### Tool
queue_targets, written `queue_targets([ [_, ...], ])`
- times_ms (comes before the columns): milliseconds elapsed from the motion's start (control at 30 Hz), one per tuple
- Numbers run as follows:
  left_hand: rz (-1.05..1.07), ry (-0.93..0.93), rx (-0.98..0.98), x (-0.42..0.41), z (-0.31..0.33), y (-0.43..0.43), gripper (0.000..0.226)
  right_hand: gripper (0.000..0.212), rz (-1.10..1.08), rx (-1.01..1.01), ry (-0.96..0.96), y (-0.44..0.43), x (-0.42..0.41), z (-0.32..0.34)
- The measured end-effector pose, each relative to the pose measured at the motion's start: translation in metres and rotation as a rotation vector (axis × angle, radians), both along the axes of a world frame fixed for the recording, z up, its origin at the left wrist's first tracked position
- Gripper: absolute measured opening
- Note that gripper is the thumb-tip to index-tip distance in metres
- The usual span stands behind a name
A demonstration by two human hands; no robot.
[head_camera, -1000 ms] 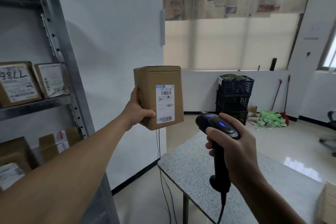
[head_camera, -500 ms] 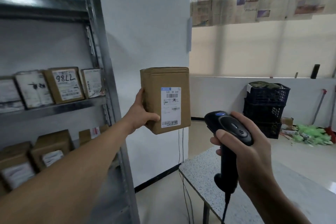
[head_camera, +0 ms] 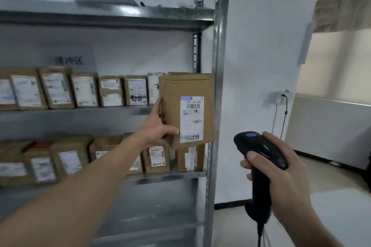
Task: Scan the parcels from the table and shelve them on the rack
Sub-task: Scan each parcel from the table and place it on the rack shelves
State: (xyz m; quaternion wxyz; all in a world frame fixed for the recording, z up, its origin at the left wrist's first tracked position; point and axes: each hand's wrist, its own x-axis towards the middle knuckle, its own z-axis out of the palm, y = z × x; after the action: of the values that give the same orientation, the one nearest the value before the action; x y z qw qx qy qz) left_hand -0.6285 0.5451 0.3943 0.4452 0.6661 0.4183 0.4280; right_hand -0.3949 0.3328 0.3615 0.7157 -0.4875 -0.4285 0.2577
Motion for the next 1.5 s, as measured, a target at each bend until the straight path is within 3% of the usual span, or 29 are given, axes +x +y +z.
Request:
queue_targets([
  [400, 0.186, -0.017, 0.032, -0.309, 0.004, 0.013, 0.124, 0.047, 0.27, 0.035, 0.0, 0.092, -0.262, 0.012],
  [733, 0.437, -0.001, 0.063, -0.513, 0.01, -0.02, 0.128, 0.052, 0.549, 0.047, -0.023, 0.144, -0.436, 0.021],
  [1233, 0.834, 0.01, 0.083, -0.731, 0.021, -0.044, 0.118, 0.049, 0.976, 0.131, -0.047, 0.26, -0.654, 0.027],
  [1400, 0.936, 0.039, 0.096, -0.771, 0.024, -0.025, 0.121, 0.072, 1.068, 0.127, -0.043, 0.307, -0.704, 0.032],
  [1500, 0.967, 0.038, 0.087, -0.793, 0.024, -0.015, 0.121, 0.052, 1.104, 0.145, -0.047, 0.329, -0.73, 0.034],
])
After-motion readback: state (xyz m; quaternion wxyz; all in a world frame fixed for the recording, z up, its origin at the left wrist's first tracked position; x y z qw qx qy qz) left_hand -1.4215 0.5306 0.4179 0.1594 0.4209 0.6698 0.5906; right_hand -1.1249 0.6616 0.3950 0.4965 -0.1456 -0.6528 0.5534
